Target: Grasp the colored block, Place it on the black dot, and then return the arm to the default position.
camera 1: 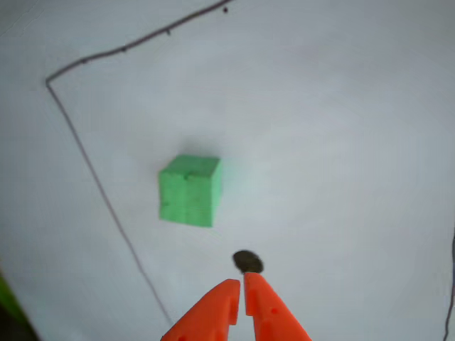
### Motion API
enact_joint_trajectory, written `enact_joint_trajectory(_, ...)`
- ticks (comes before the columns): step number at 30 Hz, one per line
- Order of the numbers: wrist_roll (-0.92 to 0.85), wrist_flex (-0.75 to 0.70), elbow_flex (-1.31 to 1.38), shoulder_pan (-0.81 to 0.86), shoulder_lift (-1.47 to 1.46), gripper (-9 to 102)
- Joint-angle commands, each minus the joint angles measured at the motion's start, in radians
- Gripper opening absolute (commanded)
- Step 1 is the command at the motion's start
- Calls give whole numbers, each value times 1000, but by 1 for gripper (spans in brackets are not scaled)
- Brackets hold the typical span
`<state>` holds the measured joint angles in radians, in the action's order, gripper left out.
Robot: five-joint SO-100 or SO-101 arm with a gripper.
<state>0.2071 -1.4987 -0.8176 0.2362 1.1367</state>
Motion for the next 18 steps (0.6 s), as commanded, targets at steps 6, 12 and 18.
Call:
enact_joint_trajectory(6,18,57,106,-60,-92,0)
enact_joint_trajectory(12,34,-8,324,-78,-210,0)
enact_joint_trajectory(18,40,-28,462,-80,-279,0)
